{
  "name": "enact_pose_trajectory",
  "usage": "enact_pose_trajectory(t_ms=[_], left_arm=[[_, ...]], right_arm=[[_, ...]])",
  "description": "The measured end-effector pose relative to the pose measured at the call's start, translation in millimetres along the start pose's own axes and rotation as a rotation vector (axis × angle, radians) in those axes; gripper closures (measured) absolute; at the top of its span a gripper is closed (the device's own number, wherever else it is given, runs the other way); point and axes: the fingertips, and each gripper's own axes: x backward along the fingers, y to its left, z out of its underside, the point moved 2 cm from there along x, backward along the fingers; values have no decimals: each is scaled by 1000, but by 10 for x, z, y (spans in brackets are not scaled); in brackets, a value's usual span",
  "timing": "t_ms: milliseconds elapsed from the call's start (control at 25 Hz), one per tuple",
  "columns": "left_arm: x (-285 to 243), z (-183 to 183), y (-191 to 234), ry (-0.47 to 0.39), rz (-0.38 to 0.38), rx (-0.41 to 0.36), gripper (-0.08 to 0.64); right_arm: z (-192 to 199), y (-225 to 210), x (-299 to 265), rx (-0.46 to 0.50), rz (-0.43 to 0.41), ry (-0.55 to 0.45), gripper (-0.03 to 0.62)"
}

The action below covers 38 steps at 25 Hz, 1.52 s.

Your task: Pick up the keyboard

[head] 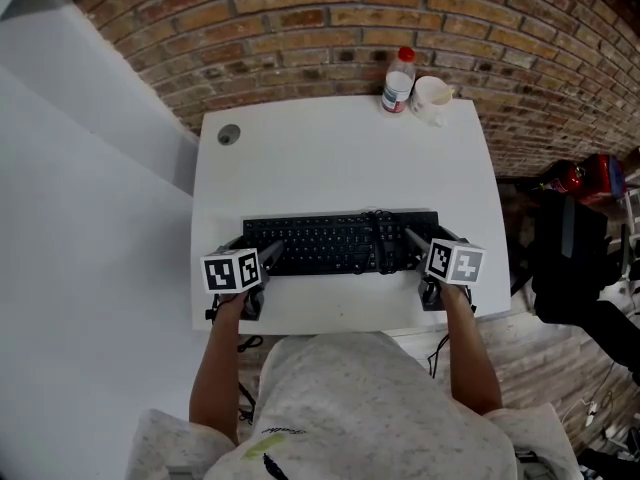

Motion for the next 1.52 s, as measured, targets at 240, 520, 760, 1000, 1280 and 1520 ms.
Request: enact_pose_trajectory(t_ms=[240,520,760,1000,1280,1520], left_arm=[[-5,-5,2,-2,-1,5,161],[40,2,5,0,-7,2,163],[147,-100,-24,-48,0,-16,161],[381,-474,-71,-158,10,-59,161],[763,-904,-170,-304,26,-78,160],[1186,-1276,-295,-426,12,-125,160]], right_arm=[[-9,-13,-3,-9,-4,24,222],[10,24,64,-9,9,22,224],[-98,104,189,10,10,-29,224],[-457,289,358,36,-7,-120,222],[-1002,579,678,118,-34,-260,222],[-1363,796,974,146,-72,-366,221]])
